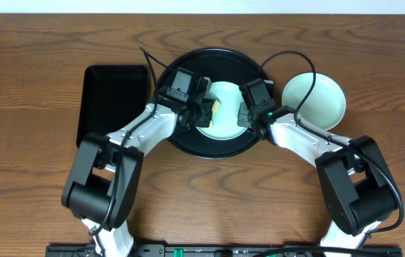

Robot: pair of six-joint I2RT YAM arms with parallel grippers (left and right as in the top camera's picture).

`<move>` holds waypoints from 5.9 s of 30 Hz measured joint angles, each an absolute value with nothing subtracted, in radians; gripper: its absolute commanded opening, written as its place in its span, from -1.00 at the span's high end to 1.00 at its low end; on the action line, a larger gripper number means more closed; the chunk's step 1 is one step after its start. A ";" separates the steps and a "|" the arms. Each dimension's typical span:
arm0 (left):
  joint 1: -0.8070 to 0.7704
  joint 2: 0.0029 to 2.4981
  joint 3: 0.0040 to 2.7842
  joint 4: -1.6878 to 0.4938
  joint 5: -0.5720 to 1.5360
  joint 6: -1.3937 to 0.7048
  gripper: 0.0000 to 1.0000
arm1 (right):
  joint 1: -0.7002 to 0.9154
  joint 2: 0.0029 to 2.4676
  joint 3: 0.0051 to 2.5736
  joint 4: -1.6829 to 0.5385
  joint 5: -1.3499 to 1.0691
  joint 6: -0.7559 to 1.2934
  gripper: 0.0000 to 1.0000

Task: Clean dirty plates on tray and stack at the side
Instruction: 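Bring the sponge in the left gripper over and scrub the plate, then scrub the tilted plate again with the sponge in the left gripper, then withdraw the left gripper with the sponge to the black rectangular tray, then lift the plate with the right gripper and carry it right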

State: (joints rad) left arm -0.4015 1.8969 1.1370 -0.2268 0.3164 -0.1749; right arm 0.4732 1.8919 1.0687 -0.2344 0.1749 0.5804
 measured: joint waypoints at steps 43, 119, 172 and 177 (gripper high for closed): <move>-0.409 1.975 1.137 -0.041 0.237 -0.169 0.85 | 0.473 1.892 1.068 -0.225 0.170 0.544 0.98; 0.097 1.127 1.114 -0.812 0.046 -0.266 0.85 | 0.512 1.892 1.599 -0.562 0.367 0.026 0.98; 0.097 1.127 1.114 -0.834 0.046 -0.266 0.84 | 0.897 1.892 1.601 -0.506 0.967 -0.064 0.98; 0.097 1.127 1.114 -0.834 0.046 -0.266 0.84 | 0.812 1.892 1.601 -0.631 0.694 0.114 0.98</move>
